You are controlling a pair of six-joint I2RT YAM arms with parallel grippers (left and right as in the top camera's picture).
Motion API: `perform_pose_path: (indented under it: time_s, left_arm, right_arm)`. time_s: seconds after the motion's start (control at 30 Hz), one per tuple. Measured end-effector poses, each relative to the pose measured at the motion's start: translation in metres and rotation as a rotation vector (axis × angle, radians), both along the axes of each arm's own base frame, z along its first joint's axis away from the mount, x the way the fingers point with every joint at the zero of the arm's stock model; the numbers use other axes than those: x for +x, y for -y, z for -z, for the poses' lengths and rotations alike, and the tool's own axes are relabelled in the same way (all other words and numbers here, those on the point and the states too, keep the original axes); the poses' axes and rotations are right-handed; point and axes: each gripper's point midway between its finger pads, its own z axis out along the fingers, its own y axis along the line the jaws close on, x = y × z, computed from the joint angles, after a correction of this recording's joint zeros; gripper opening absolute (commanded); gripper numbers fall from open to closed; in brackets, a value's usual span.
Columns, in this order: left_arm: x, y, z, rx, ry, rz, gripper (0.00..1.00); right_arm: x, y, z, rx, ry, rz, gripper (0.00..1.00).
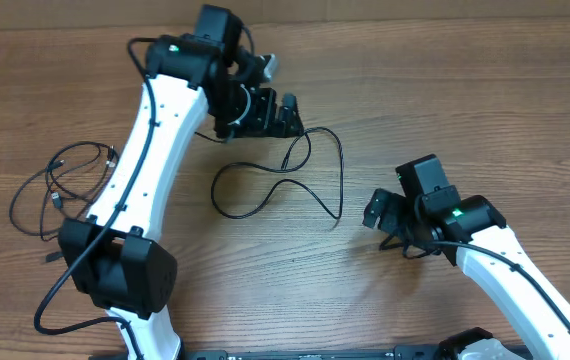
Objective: Untangle cables
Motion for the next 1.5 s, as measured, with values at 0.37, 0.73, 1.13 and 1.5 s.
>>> perform_pose_path:
  time_s: [0.37, 0.73, 1.13, 1.5]
  left_arm:
    - [-0.043, -0.037, 0.021, 0.253, -0.236, -0.167, 0.85]
    - [-0.090, -0.045, 0.021, 0.528, -0.245, -0.166, 0.83]
    - [-0.087, -0.042, 0.030, 0.428, -0.086, -0.512, 1.00]
    - [-0.053, 0.028, 0.083, 0.175, -0.174, -0.530, 0.88]
  right_arm:
    - [0.001, 0.017, 0.002, -0.020, -0.015, 0.052, 1.00]
    - [-0.005, 0.039, 0.005, -0.030, -0.065, 0.144, 1.00]
    - [-0.004, 0.043, 0.005, -0.028, -0.062, 0.162, 1.00]
    - [-0.004, 0.043, 0.005, -0.029, -0.064, 0.163, 1.00]
